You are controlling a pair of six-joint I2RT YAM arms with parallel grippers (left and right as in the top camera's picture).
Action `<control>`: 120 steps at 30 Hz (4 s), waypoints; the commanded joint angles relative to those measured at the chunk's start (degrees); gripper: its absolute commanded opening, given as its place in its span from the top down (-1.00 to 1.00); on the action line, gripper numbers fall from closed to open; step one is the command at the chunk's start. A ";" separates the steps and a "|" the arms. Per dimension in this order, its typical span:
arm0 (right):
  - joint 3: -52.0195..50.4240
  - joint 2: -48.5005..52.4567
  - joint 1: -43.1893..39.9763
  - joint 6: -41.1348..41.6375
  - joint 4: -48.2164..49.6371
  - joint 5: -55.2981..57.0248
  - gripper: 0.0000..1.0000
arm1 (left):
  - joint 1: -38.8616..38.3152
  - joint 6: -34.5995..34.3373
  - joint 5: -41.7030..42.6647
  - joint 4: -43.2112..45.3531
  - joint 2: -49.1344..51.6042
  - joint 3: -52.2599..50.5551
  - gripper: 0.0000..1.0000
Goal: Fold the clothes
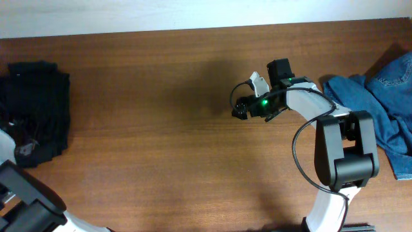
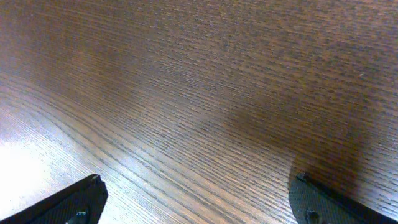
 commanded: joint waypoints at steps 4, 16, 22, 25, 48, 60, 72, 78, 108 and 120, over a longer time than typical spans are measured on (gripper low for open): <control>-4.66 6.54 1.38 1.38 -2.38 3.74 -0.97 | 3.13 -0.57 -0.39 0.15 -4.46 -0.90 0.86; -4.66 6.54 1.38 1.38 -2.38 3.74 -0.97 | 3.61 -0.52 -0.48 -0.09 -5.57 0.31 -0.74; -4.66 6.54 1.38 1.38 -2.38 3.74 -0.97 | 3.58 0.81 -0.52 0.31 -10.60 2.16 -0.98; -4.66 6.54 1.38 1.38 -2.36 3.74 -0.97 | 3.58 2.67 -0.52 0.11 -14.05 3.26 -0.98; -4.66 6.54 1.38 1.38 -2.38 3.74 -0.97 | -6.64 18.73 3.04 3.34 -20.50 3.19 0.99; -4.63 6.54 1.38 1.38 -2.38 3.74 -0.97 | -11.04 25.09 -4.44 3.15 -11.04 3.19 0.99; -4.66 6.54 1.38 1.36 -2.38 3.74 -0.97 | -11.06 27.63 -11.98 3.37 -7.76 3.17 0.92; -4.63 6.54 1.38 1.38 -2.38 3.74 -0.97 | -11.06 27.65 -14.60 3.48 -4.35 3.17 0.90; -4.66 6.54 1.38 1.38 -2.38 3.74 -0.97 | -8.39 27.58 -0.87 9.99 1.68 7.63 0.81; -4.66 6.54 1.38 1.38 -2.36 3.74 -0.97 | -8.39 27.36 -7.72 0.31 -12.41 10.78 0.56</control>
